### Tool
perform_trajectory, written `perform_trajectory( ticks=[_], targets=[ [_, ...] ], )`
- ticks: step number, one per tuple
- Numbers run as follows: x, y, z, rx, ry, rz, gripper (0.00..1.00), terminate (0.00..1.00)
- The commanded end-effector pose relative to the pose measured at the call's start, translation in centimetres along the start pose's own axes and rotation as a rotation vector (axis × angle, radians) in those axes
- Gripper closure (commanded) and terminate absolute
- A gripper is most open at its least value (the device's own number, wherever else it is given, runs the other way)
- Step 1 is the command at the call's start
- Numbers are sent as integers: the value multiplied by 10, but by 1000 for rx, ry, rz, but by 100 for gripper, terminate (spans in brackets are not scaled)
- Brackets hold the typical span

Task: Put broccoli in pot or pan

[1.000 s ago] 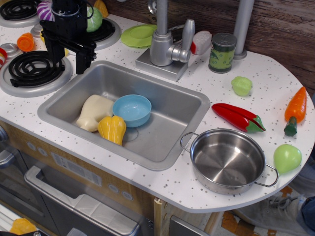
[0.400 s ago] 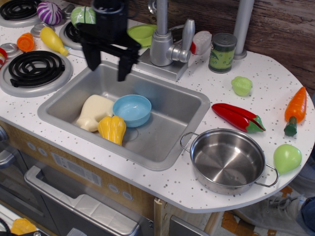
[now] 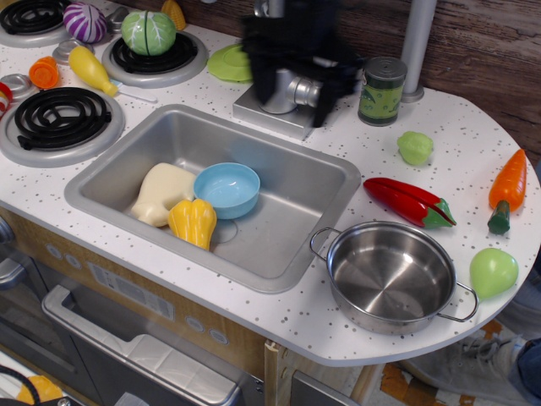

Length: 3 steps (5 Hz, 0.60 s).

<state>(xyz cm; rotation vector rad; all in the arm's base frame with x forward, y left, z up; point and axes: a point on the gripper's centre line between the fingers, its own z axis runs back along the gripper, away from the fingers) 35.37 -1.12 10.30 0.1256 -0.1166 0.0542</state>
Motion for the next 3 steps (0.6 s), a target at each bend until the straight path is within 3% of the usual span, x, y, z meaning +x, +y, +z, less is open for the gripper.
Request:
perform_trajectory(
  ticks=[1, 2, 3],
  targets=[
    [45, -39, 13, -16, -122, 12, 0, 0],
    [70, -53, -2, -19, -202, -25, 0, 0],
    [91, -60, -6, -48, -232, -56, 0, 0]
  ],
)
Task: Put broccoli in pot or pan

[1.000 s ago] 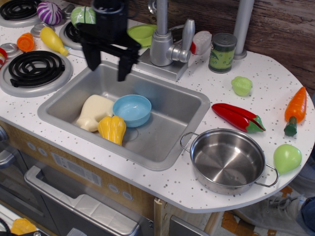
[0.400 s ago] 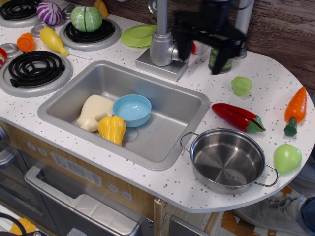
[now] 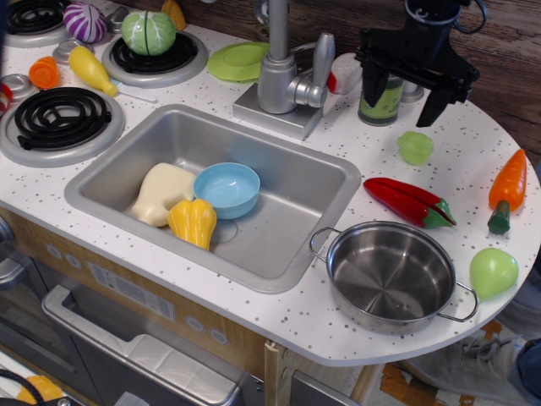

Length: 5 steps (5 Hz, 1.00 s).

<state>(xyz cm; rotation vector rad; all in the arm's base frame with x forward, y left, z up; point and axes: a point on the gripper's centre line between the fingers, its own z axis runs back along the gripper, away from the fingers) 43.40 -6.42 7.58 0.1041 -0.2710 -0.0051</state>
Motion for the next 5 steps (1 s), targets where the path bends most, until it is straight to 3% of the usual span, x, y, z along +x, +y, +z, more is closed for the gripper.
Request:
perform_trajectory(
  ticks=[1, 5],
  targets=[
    [26, -6, 7, -39, -100, -20, 0, 0],
    [20, -8, -38, -159, -104, 2, 0, 0]
  ],
)
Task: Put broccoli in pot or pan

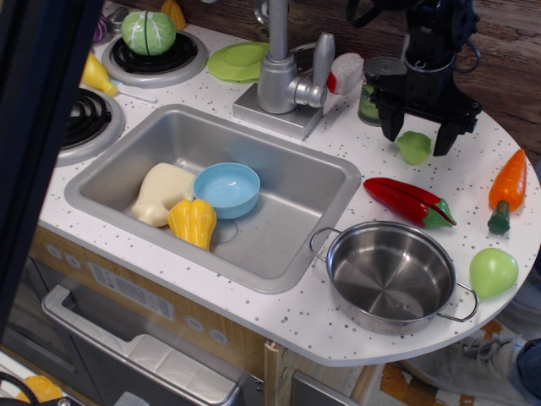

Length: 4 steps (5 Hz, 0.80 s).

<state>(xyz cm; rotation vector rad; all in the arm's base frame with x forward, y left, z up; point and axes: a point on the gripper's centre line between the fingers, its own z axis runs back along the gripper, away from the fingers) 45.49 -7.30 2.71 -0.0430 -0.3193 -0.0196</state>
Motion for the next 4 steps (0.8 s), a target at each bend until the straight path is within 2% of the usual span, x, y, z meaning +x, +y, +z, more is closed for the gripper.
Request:
perform_trajectory(
  ticks=[1, 2, 3, 4],
  targets=[
    [13, 3, 3, -38, -55, 7, 0, 0],
    [12, 4, 2, -48, -56, 14, 100, 0],
    [11, 5, 6, -43, -50, 25, 100, 0],
    [8, 19, 40, 96, -28, 33, 100, 0]
  ],
)
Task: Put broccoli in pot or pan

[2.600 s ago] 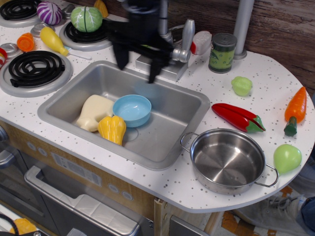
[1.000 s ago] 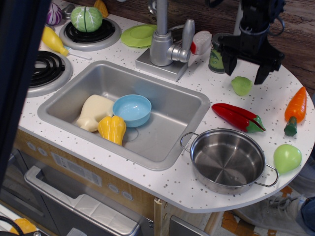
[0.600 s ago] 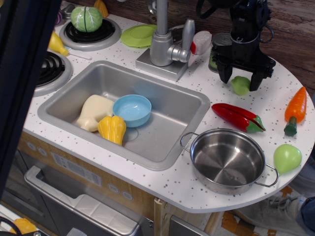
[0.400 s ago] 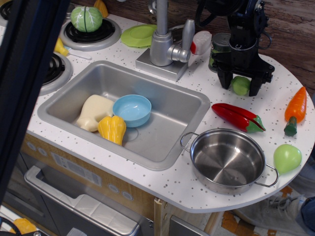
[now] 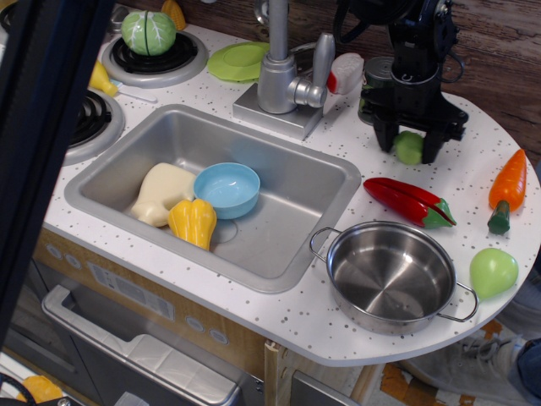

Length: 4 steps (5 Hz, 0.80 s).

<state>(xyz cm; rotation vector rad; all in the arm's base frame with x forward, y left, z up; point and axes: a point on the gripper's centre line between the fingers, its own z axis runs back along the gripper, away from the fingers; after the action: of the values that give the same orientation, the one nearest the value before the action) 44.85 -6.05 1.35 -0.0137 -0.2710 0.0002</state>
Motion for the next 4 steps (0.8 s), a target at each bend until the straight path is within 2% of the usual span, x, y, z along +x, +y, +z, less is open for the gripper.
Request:
perform_trajectory(
  ticks=[1, 2, 3, 4],
  targets=[
    [6, 36, 79, 225, -91, 57, 100, 0],
    [-5, 73, 100, 297, -74, 94, 100, 0],
    [-18, 79, 111, 248, -16, 142, 100, 0],
    [-49, 41, 122, 158, 81, 283, 100, 0]
  ],
)
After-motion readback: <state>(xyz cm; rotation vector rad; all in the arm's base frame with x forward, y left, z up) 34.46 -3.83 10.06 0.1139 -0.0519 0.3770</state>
